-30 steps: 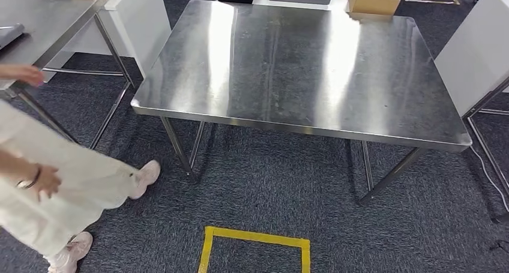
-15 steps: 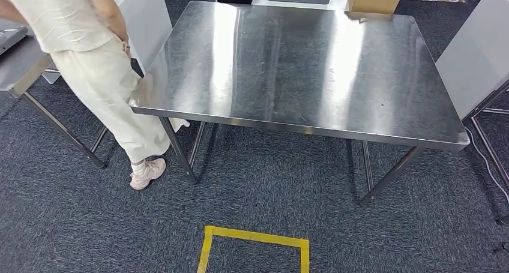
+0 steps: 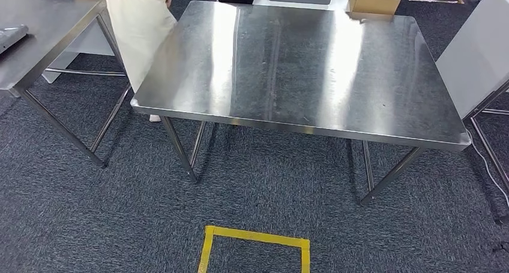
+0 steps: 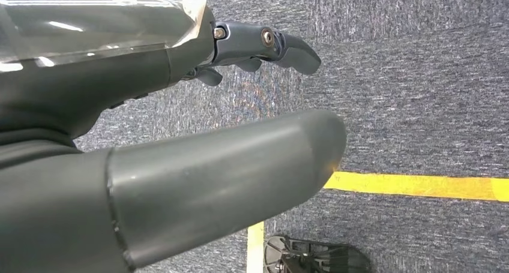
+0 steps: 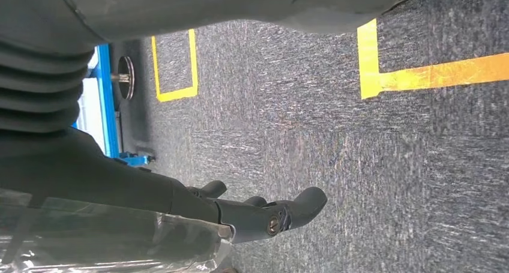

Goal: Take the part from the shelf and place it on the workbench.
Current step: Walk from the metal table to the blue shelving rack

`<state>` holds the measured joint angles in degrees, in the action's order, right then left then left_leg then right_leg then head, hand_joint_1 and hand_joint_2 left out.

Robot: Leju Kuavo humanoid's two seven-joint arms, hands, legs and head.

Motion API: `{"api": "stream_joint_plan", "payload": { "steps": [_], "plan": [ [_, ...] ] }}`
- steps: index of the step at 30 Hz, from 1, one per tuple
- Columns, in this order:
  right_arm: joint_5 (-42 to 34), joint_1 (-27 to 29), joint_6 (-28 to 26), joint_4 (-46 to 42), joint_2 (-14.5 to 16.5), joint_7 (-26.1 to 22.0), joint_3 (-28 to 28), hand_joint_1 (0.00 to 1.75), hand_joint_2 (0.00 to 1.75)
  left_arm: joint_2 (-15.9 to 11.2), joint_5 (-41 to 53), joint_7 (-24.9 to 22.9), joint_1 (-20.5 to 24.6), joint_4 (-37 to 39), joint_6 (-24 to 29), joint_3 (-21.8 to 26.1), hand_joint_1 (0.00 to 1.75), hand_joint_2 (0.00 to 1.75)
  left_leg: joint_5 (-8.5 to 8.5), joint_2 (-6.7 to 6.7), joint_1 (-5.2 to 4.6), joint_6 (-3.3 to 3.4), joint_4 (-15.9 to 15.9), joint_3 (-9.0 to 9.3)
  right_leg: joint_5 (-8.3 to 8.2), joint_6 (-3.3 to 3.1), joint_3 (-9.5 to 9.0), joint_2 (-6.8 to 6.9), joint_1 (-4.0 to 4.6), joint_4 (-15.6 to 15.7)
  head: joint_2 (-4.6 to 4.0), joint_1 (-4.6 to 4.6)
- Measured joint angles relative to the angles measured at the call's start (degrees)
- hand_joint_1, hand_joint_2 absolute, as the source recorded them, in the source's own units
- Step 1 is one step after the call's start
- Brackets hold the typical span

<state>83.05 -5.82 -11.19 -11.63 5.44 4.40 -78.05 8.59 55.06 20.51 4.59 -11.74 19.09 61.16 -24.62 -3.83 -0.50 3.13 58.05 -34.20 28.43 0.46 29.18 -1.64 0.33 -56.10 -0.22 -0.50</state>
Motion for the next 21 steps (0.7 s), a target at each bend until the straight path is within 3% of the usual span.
{"api": "stream_joint_plan", "payload": {
  "steps": [2,3,6,7,8,9,11,12,13,15,17,19,21],
  "plan": [
    [-0.02,-0.01,0.0,0.0,-0.1,0.11,0.0,0.0,0.0,0.16,0.0,-0.05,0.04,0.0,-0.19,0.01,0.0,0.0,0.69,0.23,0.44,0.33,-1.25,0.48,0.57,0.16,0.18,0.18,0.23,-0.75,0.0,0.01],
    [-0.02,-0.03,0.01,0.0,-0.14,0.14,0.0,0.0,0.0,0.25,0.0,-0.08,0.06,0.0,-0.27,0.02,0.0,0.0,1.1,0.4,0.74,0.47,-1.96,0.7,1.64,0.12,0.92,0.35,0.32,-2.37,0.0,0.16],
    [-0.03,-0.05,0.06,0.0,-0.19,0.24,0.0,0.0,0.0,0.32,0.0,-0.22,0.09,0.0,-0.49,0.07,0.0,0.0,1.73,0.89,1.14,0.41,-2.61,0.48,6.91,0.14,5.75,0.77,-0.38,-12.7,0.0,0.76],
    [-0.03,0.0,0.07,0.0,-0.22,0.28,0.0,0.0,0.0,0.34,-0.01,-0.26,0.09,0.0,-0.54,0.1,0.0,0.0,1.86,0.98,1.23,0.2,-2.57,0.24,7.84,0.54,6.78,0.84,-0.78,-15.19,0.0,0.84],
    [-0.03,0.08,0.07,0.0,-0.27,0.32,0.0,0.0,0.0,0.36,-0.07,-0.29,0.09,0.0,-0.57,0.15,0.0,0.0,2.0,1.02,1.38,-0.07,-2.49,0.01,7.8,1.22,6.72,0.9,-1.24,-15.52,0.0,0.85],
    [-0.03,0.13,0.07,0.0,-0.32,0.33,0.0,0.0,0.0,0.37,-0.16,-0.31,0.09,0.0,-0.6,0.2,0.0,0.0,2.11,1.01,1.65,-0.41,-2.3,-0.25,6.81,2.12,5.42,0.94,-1.74,-13.33,0.0,0.89],
    [-0.01,0.11,0.08,0.02,-0.34,0.34,0.02,0.0,0.0,0.33,-0.37,-0.33,0.1,-0.02,-0.62,0.29,0.0,0.0,2.14,0.92,2.17,-1.38,-1.54,-0.87,3.87,3.9,1.13,0.94,-2.67,-5.35,0.0,1.06],
    [0.01,0.05,0.1,0.03,-0.32,0.35,0.03,0.0,0.0,0.3,-0.44,-0.34,0.11,-0.02,-0.62,0.33,0.0,0.0,2.04,0.86,2.27,-1.96,-1.02,-1.16,2.66,4.12,-0.3,0.87,-2.83,-2.31,0.0,1.25],
    [0.02,0.01,0.11,0.04,-0.3,0.41,0.05,0.0,0.0,0.25,-0.48,-0.36,0.13,-0.03,-0.64,0.38,0.0,0.0,2.03,0.79,2.27,-2.52,-0.68,-1.35,1.94,3.85,-0.94,0.82,-2.79,-0.8,0.0,1.26],
    [0.03,-0.04,0.13,0.04,-0.32,0.6,0.07,0.0,0.0,0.23,-0.5,-0.36,0.13,-0.02,-0.79,0.49,0.0,0.0,2.32,0.62,2.28,-3.35,-0.62,-1.47,1.3,2.52,-0.6,0.86,-2.33,-0.89,0.0,0.99],
    [0.0,-0.08,0.13,0.04,-0.33,0.76,0.07,0.0,0.0,0.25,-0.49,-0.36,0.04,-0.02,-0.96,0.54,0.0,0.0,2.01,0.95,2.65,-3.79,-0.14,-1.9,0.75,1.33,-0.25,1.27,-2.39,-1.14,0.0,0.51],
    [-0.04,-0.04,0.13,0.04,-0.32,0.8,0.07,0.0,0.0,0.26,-0.48,-0.37,0.0,-0.02,-1.01,0.56,0.0,0.0,-1.55,2.22,2.87,-3.91,4.14,-3.75,0.05,0.23,0.2,1.74,-2.4,-1.11,0.0,0.04],
    [-0.05,0.15,0.13,0.04,-0.32,0.8,0.07,0.0,0.0,0.25,-0.48,-0.37,0.07,-0.02,-1.04,0.56,0.0,0.0,-6.75,3.27,2.79,-3.96,12.16,-6.64,-0.51,-0.48,0.92,2.23,-1.84,-1.18,0.0,-0.38]
  ]
}}
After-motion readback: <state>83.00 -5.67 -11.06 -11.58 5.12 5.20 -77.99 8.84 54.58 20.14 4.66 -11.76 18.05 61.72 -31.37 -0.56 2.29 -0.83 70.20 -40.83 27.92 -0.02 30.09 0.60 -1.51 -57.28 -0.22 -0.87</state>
